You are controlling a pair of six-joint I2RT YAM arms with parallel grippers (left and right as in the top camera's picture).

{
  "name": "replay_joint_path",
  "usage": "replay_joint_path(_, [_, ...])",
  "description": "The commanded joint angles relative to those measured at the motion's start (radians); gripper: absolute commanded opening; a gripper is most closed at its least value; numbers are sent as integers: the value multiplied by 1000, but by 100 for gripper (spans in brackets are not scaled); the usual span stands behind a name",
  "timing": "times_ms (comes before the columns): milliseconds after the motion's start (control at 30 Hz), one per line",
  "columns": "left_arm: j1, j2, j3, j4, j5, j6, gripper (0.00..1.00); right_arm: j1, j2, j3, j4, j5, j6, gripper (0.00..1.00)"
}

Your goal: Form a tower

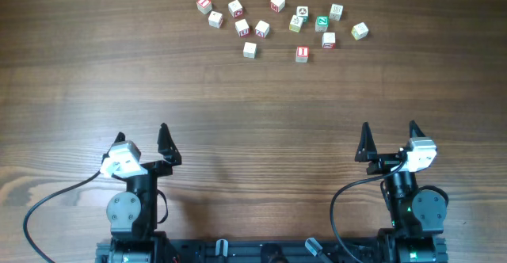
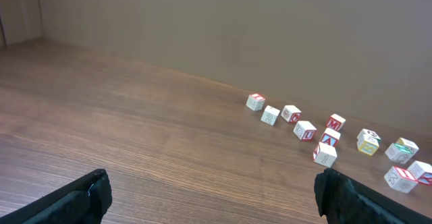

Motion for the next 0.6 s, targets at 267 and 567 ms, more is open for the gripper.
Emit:
replay_joint_path(267, [8, -7, -3, -2, 162, 16, 100, 3, -4, -1, 2, -16, -14, 100])
replay_joint_path(567, [8, 128, 358, -244, 325, 8, 100, 3, -4, -1, 2, -16, -14, 100])
